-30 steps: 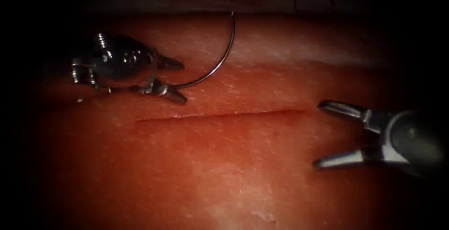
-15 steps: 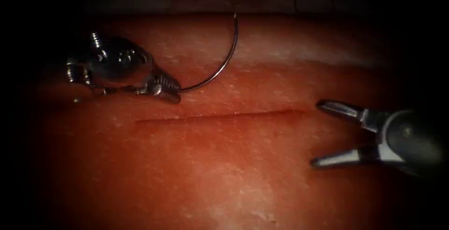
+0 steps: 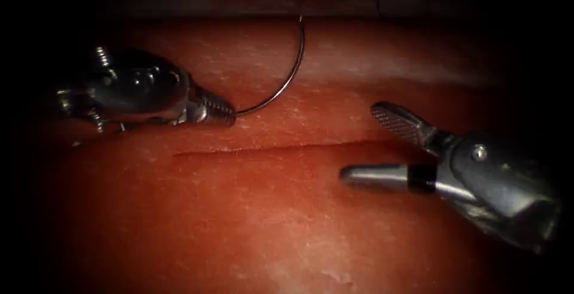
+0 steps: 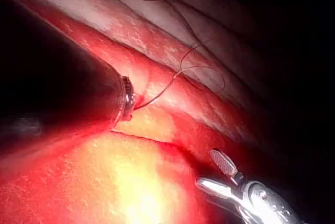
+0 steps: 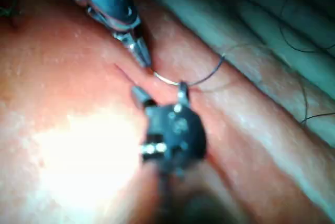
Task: Wound Closure
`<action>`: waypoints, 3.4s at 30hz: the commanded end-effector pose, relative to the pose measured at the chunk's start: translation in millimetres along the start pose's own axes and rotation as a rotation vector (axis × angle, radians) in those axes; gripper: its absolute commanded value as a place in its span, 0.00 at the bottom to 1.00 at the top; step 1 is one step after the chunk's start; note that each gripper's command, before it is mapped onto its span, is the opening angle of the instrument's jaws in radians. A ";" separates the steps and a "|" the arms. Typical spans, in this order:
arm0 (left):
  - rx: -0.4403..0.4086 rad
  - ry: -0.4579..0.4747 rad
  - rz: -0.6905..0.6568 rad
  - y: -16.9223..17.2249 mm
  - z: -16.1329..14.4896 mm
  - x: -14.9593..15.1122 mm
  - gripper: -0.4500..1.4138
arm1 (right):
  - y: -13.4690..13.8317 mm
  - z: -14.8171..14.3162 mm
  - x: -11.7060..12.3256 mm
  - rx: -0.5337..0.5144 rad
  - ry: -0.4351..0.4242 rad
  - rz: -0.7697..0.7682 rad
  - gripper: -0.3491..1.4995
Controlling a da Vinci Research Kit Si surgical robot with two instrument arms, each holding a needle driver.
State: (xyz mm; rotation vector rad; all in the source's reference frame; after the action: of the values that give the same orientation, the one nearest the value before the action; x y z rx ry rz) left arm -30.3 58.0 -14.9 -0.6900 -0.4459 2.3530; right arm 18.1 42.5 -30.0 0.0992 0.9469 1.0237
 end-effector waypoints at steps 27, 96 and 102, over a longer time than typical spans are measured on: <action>-0.052 -0.054 0.030 -2.2 6.3 -2.5 0.45 | 0.0 0.7 -0.3 0.008 0.000 -0.028 0.76; 0.330 0.091 0.168 6.5 -3.1 1.0 0.48 | -4.9 9.7 3.0 -0.523 -0.011 0.359 0.00; 0.189 0.162 0.032 5.6 -5.0 2.4 0.66 | -4.1 9.3 3.0 -0.497 0.008 0.307 0.00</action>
State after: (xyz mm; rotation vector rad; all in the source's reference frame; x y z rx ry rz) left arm -31.1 56.1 -23.4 -0.7985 -0.1679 2.2999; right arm 27.4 45.4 -28.7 -0.1796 0.6696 1.5127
